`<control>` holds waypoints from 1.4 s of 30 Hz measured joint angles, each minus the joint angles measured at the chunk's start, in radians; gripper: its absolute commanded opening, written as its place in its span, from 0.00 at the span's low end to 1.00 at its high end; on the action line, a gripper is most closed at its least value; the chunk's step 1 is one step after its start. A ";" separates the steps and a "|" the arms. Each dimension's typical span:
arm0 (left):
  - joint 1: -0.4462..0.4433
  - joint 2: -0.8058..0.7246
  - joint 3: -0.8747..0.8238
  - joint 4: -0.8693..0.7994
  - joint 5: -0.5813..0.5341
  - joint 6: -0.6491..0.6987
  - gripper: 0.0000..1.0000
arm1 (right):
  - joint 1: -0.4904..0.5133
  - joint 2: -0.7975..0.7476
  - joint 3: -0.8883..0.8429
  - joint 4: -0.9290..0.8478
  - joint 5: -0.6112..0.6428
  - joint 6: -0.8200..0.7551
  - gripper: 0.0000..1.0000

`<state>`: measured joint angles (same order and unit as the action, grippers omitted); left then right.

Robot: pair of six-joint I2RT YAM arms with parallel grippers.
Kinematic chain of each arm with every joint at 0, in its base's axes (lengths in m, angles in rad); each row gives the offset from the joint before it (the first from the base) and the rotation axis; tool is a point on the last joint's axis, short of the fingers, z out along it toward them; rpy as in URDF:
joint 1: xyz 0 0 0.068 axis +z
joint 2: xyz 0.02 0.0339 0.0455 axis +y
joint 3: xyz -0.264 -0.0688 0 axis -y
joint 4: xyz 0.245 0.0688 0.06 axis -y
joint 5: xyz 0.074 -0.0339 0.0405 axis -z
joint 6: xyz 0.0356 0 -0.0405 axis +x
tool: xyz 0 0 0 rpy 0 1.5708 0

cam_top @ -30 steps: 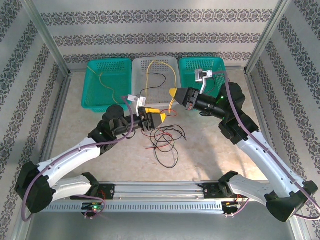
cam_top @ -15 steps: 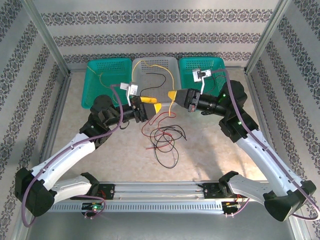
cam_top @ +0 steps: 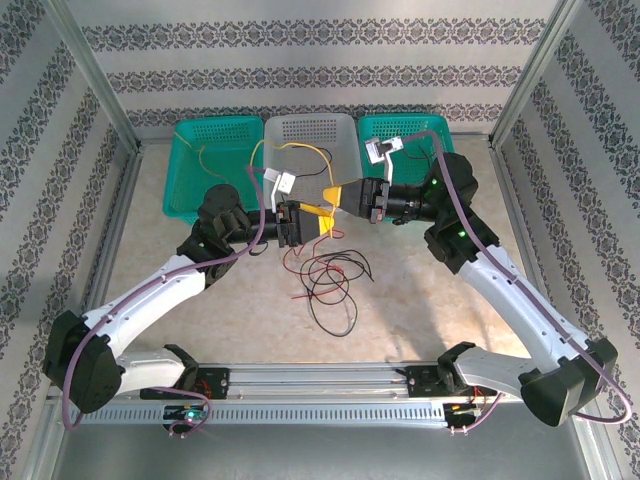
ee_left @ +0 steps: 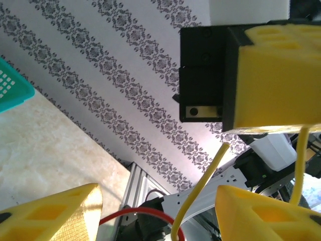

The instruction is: Untangle the cables

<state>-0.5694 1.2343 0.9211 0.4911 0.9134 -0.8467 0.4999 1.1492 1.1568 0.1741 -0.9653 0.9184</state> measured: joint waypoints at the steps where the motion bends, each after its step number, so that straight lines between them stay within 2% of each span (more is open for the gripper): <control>1: 0.000 0.006 0.000 0.014 0.001 -0.007 0.45 | 0.000 0.001 0.000 0.003 -0.002 0.000 0.00; 3: 0.000 0.019 0.001 0.030 0.003 -0.019 0.33 | 0.000 0.002 0.000 0.004 -0.002 0.000 0.00; 6: 0.000 0.035 0.001 0.034 -0.017 -0.037 0.03 | 0.002 0.002 0.000 0.003 -0.002 -0.002 0.00; 11: 0.000 0.045 -0.003 0.038 -0.163 -0.158 0.00 | 0.027 -0.005 0.001 -0.032 0.022 -0.066 0.00; 15: 0.000 0.087 -0.046 0.090 -0.264 -0.375 0.00 | 0.053 -0.038 -0.009 -0.102 0.095 -0.154 0.00; 16: -0.001 0.097 -0.056 0.103 -0.277 -0.433 0.04 | 0.053 -0.047 -0.019 -0.122 0.120 -0.172 0.00; 17: -0.003 0.102 -0.064 0.105 -0.290 -0.478 0.13 | 0.053 -0.053 -0.027 -0.137 0.138 -0.187 0.00; 18: -0.003 0.105 -0.074 0.104 -0.300 -0.523 0.19 | 0.053 -0.057 -0.034 -0.150 0.156 -0.197 0.00; 20: -0.004 0.109 -0.092 0.077 -0.326 -0.586 0.25 | 0.053 -0.061 -0.038 -0.161 0.174 -0.216 0.00; 25: 0.000 0.112 -0.187 -0.044 -0.388 -0.656 0.50 | 0.049 -0.105 -0.021 -0.164 0.195 -0.245 0.00; 29: 0.023 0.097 -0.261 -0.150 -0.407 -0.649 0.57 | 0.016 -0.103 0.044 -0.163 0.198 -0.248 0.00; 33: 0.118 0.005 -0.319 -0.273 -0.419 -0.584 0.56 | -0.020 -0.087 0.080 -0.165 0.198 -0.243 0.00; 36: 0.226 -0.090 -0.309 -0.383 -0.422 -0.488 0.61 | -0.037 -0.070 0.096 -0.182 0.194 -0.237 0.00; 38: 0.279 -0.148 -0.244 -0.478 -0.424 -0.394 0.65 | -0.040 -0.062 0.102 -0.201 0.194 -0.238 0.00; 42: 0.289 -0.185 0.009 -0.556 -0.388 -0.222 0.69 | -0.040 -0.059 0.100 -0.233 0.200 -0.238 0.00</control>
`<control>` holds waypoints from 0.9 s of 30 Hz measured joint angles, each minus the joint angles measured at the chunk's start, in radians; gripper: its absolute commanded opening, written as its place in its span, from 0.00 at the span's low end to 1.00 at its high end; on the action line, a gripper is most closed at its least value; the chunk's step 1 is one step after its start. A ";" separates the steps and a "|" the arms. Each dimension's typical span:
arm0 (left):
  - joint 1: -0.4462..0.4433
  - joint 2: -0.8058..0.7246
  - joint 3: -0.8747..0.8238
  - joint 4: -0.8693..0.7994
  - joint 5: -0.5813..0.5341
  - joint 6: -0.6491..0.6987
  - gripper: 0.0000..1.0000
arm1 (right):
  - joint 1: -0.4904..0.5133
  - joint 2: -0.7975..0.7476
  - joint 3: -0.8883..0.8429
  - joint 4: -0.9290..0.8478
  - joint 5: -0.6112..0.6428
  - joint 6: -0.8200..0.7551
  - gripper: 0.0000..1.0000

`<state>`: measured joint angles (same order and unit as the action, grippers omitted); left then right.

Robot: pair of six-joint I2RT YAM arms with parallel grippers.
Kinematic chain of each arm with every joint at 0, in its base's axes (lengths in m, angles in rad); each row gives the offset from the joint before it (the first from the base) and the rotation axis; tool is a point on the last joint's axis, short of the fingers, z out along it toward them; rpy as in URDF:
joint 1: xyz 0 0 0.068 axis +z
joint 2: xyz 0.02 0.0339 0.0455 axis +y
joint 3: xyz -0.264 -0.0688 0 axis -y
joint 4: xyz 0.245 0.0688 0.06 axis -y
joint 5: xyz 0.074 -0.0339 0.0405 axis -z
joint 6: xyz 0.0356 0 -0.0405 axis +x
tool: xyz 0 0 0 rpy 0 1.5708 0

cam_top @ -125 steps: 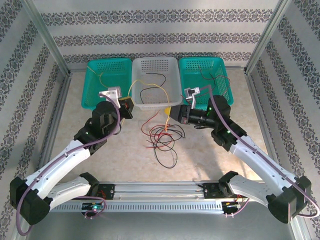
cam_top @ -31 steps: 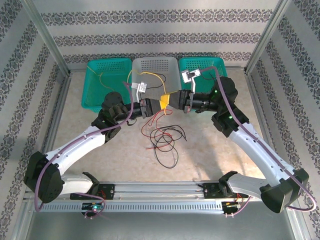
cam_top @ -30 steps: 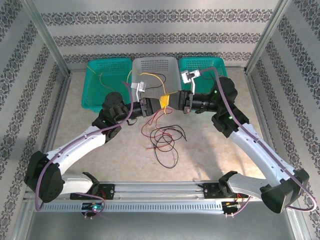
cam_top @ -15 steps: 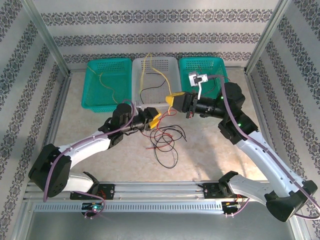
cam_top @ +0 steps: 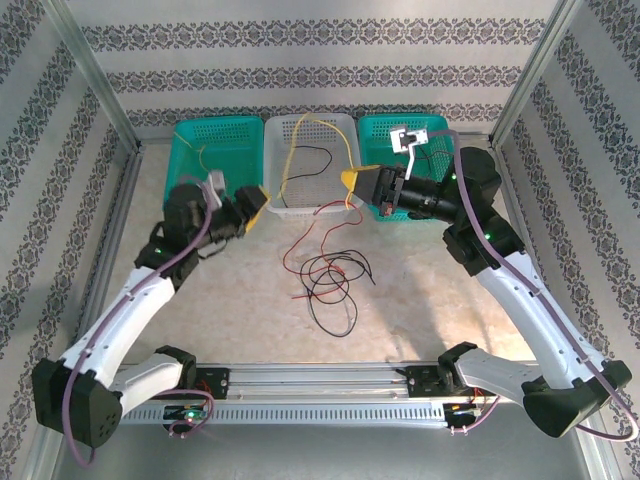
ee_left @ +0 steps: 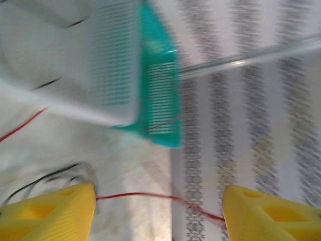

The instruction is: Untangle the cables

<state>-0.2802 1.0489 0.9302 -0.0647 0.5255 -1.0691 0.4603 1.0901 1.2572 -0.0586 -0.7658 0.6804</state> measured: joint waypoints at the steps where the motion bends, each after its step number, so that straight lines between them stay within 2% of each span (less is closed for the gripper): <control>1: -0.002 0.000 0.062 0.005 0.021 0.024 0.70 | 0.000 -0.001 -0.005 -0.001 0.007 0.000 0.00; 4: -0.020 0.013 0.203 0.035 0.088 0.072 0.72 | 0.002 -0.001 -0.028 -0.016 0.038 -0.002 0.00; 7: -0.081 0.053 0.285 0.058 0.143 0.098 0.73 | 0.016 -0.001 -0.050 -0.045 0.086 -0.008 0.00; 11: -0.152 0.121 0.328 0.055 0.172 0.122 0.72 | 0.068 0.001 -0.062 -0.084 0.154 -0.032 0.00; 18: -0.181 0.234 0.363 0.045 0.178 0.127 0.66 | 0.139 0.024 -0.072 -0.108 0.234 -0.065 0.00; 23: -0.185 0.255 0.364 0.041 0.177 0.126 0.54 | 0.182 0.054 -0.073 -0.131 0.263 -0.095 0.00; 25: -0.185 0.256 0.369 0.037 0.177 0.126 0.43 | 0.202 0.069 -0.073 -0.143 0.273 -0.110 0.00; 27: -0.185 0.258 0.374 0.027 0.177 0.130 0.25 | 0.219 0.083 -0.076 -0.151 0.283 -0.119 0.00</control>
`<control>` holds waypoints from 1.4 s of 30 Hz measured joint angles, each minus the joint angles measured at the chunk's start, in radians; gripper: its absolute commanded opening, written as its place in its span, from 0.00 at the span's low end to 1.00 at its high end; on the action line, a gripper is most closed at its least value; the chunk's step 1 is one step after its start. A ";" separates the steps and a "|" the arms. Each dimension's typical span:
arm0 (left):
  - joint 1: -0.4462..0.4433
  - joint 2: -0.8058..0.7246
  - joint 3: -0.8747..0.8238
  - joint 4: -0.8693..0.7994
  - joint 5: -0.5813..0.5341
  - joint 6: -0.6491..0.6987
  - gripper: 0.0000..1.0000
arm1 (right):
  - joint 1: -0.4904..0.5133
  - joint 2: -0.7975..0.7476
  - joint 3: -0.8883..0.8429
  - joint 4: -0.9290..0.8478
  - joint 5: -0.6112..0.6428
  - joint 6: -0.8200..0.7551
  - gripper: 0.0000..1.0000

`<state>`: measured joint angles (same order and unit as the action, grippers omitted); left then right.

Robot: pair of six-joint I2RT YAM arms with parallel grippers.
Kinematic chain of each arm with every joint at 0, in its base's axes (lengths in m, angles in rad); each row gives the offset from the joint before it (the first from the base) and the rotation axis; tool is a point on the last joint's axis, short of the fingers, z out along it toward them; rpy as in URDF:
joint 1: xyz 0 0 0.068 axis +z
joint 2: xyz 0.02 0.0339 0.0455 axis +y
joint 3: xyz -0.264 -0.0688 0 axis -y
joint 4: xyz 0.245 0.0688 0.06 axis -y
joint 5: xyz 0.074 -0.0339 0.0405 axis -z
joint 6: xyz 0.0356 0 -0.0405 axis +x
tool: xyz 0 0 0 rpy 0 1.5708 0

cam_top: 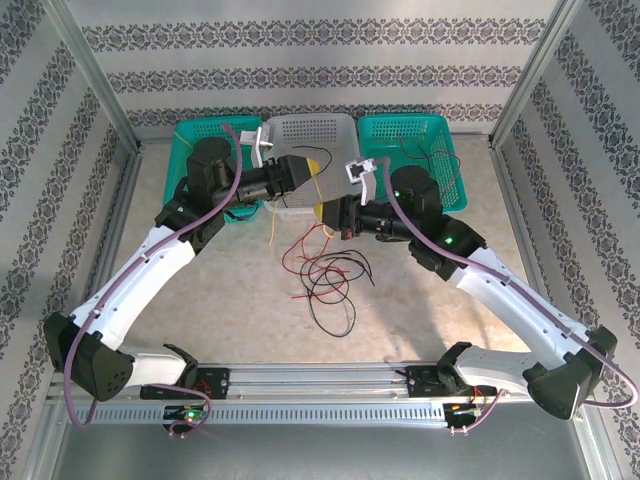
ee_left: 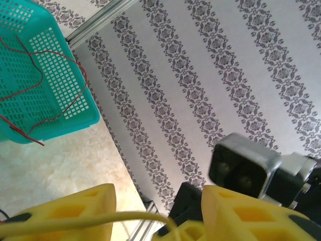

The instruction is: Untangle the cables

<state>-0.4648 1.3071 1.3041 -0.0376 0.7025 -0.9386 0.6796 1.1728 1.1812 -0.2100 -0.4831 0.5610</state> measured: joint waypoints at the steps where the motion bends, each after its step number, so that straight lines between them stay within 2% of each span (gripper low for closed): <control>1: 0.000 0.003 0.003 -0.006 0.000 0.005 0.14 | 0.007 0.004 -0.005 0.000 0.005 -0.005 0.00; 2: 0.000 0.006 0.006 -0.013 -0.001 0.007 0.04 | 0.013 0.005 -0.013 0.000 0.009 -0.009 0.00; 3: 0.000 0.010 0.009 -0.020 -0.002 0.011 0.00 | 0.013 0.006 -0.022 0.000 0.014 -0.011 0.00; 9: -0.001 0.027 0.025 -0.075 0.006 0.019 0.00 | 0.012 0.000 -0.092 0.046 0.051 -0.006 0.10; 12: -0.007 0.031 0.042 -0.087 0.015 0.019 0.00 | 0.013 -0.013 -0.155 0.096 0.062 0.018 0.28; 13: -0.006 0.031 0.054 -0.085 0.017 0.019 0.00 | 0.013 -0.018 -0.181 0.104 0.067 0.031 0.31; 19: -0.006 0.028 0.121 -0.035 0.037 -0.005 0.00 | 0.013 0.008 -0.301 0.130 0.079 0.086 0.36; 23: -0.006 0.027 0.126 -0.023 0.049 -0.012 0.00 | 0.012 0.025 -0.317 0.151 0.082 0.106 0.48; 27: -0.006 0.027 0.127 -0.027 0.051 -0.011 0.00 | -0.007 -0.041 -0.346 0.161 0.106 0.132 0.56; 28: -0.006 0.027 0.127 -0.027 0.053 -0.011 0.00 | -0.022 -0.071 -0.358 0.162 0.109 0.143 0.63; 29: -0.006 0.027 0.127 -0.027 0.054 -0.011 0.00 | -0.040 -0.101 -0.368 0.161 0.114 0.150 0.65; 36: -0.006 0.027 0.127 -0.026 0.058 -0.011 0.00 | -0.080 -0.240 -0.375 0.168 0.149 0.208 0.70; 42: -0.006 0.027 0.127 -0.026 0.073 -0.011 0.00 | -0.080 -0.165 -0.344 0.196 0.195 0.283 0.64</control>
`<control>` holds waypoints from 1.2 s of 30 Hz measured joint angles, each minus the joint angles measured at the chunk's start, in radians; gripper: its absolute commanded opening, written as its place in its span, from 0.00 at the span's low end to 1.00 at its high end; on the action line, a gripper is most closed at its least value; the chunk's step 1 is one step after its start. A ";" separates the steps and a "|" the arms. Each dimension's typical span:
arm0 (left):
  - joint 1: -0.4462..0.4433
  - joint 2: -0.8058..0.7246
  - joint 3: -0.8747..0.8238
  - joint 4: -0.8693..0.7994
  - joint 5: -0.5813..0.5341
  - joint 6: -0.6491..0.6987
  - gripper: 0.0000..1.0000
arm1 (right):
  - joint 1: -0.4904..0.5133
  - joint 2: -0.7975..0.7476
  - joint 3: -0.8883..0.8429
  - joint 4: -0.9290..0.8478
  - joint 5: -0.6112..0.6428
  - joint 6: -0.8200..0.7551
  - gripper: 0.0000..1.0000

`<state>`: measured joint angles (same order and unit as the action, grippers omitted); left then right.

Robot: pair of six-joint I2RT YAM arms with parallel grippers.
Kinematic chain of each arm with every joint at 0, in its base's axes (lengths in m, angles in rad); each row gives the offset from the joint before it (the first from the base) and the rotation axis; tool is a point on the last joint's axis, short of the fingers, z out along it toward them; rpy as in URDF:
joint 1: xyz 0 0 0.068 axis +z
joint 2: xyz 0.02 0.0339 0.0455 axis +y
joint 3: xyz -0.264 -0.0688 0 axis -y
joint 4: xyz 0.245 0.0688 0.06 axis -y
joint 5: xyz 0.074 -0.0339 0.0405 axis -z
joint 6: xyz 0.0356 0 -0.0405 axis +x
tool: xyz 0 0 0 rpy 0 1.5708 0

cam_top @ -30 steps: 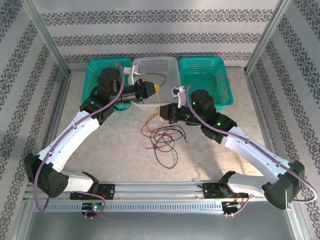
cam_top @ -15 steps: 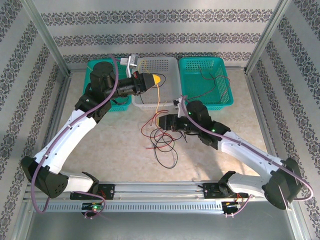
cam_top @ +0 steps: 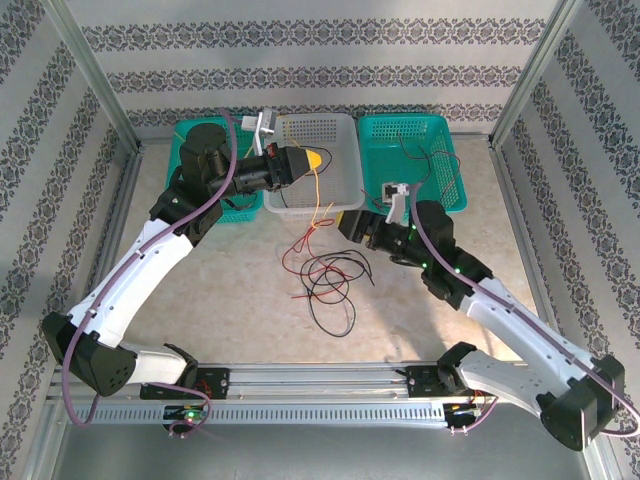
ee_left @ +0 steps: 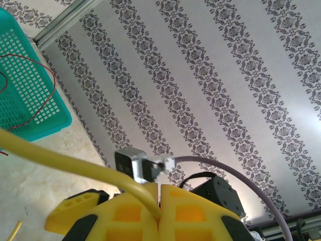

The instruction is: Untangle the cables

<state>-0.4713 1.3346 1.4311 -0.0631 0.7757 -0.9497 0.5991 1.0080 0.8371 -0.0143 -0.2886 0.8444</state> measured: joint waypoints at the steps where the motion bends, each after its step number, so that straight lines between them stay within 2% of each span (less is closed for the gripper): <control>1: 0.000 0.000 0.000 0.000 0.003 0.000 0.00 | 0.000 0.023 0.005 0.010 0.006 0.010 0.64; 8: 0.000 0.000 0.000 0.001 0.018 0.000 0.00 | 0.000 0.148 0.034 0.088 0.006 0.063 0.62; 9: 0.000 0.000 0.000 0.001 0.019 0.000 0.00 | 0.000 0.158 0.037 0.100 0.003 0.069 0.57; 13: 0.000 0.000 0.000 0.003 0.029 0.000 0.00 | 0.001 0.198 0.042 0.140 -0.008 0.095 0.24; 16: 0.000 0.000 0.000 0.003 0.029 0.000 0.00 | 0.001 0.224 0.032 0.167 -0.014 0.121 0.13; 18: 0.000 0.000 0.004 0.003 0.029 0.000 0.00 | 0.001 0.245 0.018 0.193 -0.020 0.139 0.10; 24: 0.000 0.010 0.023 0.002 0.032 0.002 0.00 | 0.042 0.322 0.009 0.259 -0.050 0.175 0.10; 27: 0.000 0.016 0.023 -0.005 0.031 0.008 0.00 | 0.076 0.359 0.007 0.278 -0.058 0.183 0.17; 32: 0.003 0.017 0.061 -0.020 0.021 0.031 0.00 | 0.098 0.422 -0.061 0.282 -0.055 0.202 0.35; 36: 0.018 0.004 0.116 -0.013 0.007 0.043 0.00 | 0.099 0.504 -0.139 0.224 -0.043 0.209 0.35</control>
<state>-0.4538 1.3388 1.5471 -0.0765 0.7826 -0.9070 0.6979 1.5116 0.6979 0.2096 -0.3317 1.0534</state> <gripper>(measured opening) 0.045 0.353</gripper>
